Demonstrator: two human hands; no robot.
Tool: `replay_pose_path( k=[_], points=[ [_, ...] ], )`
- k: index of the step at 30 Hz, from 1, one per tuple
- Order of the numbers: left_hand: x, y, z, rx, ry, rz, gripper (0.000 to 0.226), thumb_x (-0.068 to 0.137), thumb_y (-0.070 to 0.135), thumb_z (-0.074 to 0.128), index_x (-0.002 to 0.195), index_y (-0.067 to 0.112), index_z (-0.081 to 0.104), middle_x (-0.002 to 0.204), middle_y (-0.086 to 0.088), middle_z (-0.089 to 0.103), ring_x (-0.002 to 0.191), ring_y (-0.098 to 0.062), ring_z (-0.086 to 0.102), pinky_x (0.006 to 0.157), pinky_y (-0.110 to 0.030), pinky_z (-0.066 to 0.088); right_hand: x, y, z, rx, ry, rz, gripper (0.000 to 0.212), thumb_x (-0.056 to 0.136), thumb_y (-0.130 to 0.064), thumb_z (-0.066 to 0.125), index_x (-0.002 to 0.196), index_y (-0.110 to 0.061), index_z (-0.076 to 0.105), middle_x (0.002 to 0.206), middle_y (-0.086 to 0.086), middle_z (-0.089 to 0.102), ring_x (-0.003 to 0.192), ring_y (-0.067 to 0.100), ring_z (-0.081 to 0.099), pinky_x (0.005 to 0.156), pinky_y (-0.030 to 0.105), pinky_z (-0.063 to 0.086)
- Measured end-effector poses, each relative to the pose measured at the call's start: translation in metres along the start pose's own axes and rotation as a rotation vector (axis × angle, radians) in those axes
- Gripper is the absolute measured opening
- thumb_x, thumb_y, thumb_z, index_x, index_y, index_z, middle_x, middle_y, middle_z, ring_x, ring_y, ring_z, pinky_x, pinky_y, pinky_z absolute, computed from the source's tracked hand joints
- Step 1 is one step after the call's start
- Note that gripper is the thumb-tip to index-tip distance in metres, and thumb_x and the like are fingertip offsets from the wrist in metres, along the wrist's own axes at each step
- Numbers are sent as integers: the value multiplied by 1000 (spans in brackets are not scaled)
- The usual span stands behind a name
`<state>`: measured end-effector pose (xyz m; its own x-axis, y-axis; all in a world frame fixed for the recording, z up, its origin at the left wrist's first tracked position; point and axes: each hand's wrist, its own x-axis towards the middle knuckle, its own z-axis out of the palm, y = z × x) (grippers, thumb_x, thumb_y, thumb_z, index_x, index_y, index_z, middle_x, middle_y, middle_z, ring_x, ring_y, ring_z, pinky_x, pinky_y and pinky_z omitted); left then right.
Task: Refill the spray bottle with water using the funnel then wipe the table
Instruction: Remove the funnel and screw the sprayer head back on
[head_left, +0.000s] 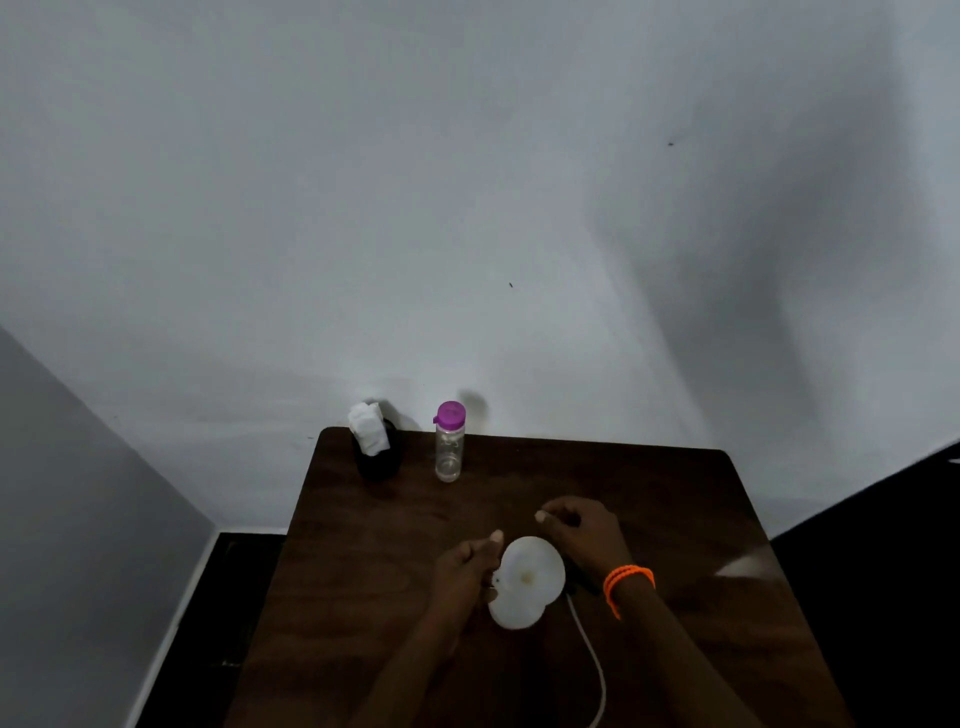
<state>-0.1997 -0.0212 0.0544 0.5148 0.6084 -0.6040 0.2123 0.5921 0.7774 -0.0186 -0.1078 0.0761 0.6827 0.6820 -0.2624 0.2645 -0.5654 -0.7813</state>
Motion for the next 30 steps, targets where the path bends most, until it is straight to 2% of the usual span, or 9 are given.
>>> replay_pose_path(
  k=[3, 6, 11, 15, 21, 27, 30],
  points=[
    [-10, -5, -2, 18, -9, 6, 26, 86, 34, 75, 91, 8, 75, 74, -7, 70, 69, -22, 65, 70, -36, 58, -15, 5, -7, 2, -31, 15, 11, 86, -29, 78, 95, -24, 76, 94, -7, 73, 91, 8, 69, 79, 32, 61],
    [-18, -8, -6, -17, -19, 14, 11, 89, 14, 71, 97, 7, 74, 82, -14, 72, 71, -22, 68, 67, -35, 59, -26, 9, -11, 36, -52, 44, 10, 86, -19, 78, 95, -20, 76, 94, -2, 73, 88, 13, 70, 64, 28, 61],
    [-23, -8, -6, -42, -24, 25, 12, 88, -3, 66, 98, 1, 72, 85, -20, 73, 74, -27, 71, 71, -39, 61, -36, 12, -14, 73, -51, 55, 15, 82, -4, 78, 93, -14, 77, 89, 2, 73, 82, 10, 70, 55, 17, 55],
    [-21, -4, -6, -87, -1, 48, 14, 86, -6, 69, 100, -3, 71, 86, -24, 73, 75, -31, 71, 72, -41, 61, -36, 14, -15, 182, -28, 75, 18, 82, 0, 78, 87, -17, 77, 88, 5, 76, 84, 19, 74, 64, 31, 62],
    [-19, -6, -8, -32, -9, 28, 15, 88, -3, 69, 103, -5, 69, 77, -21, 71, 70, -30, 68, 65, -38, 58, -38, 18, -5, 213, -27, 114, 15, 83, 1, 76, 92, -11, 78, 92, 6, 76, 87, 20, 74, 63, 26, 61],
    [-20, -2, -9, 19, -22, 51, 10, 89, -1, 69, 98, -4, 71, 78, -23, 71, 69, -29, 69, 64, -37, 59, -37, 19, -3, 256, -14, 150, 14, 82, 3, 77, 91, -7, 78, 92, 14, 76, 87, 29, 74, 63, 34, 62],
    [-19, -3, -8, 28, -16, 29, 10, 90, 0, 68, 96, -6, 70, 77, -24, 70, 66, -28, 68, 63, -36, 60, -38, 17, -3, 283, -10, 178, 14, 82, 4, 76, 94, -4, 76, 95, 16, 75, 87, 28, 73, 58, 27, 58]
  ],
)
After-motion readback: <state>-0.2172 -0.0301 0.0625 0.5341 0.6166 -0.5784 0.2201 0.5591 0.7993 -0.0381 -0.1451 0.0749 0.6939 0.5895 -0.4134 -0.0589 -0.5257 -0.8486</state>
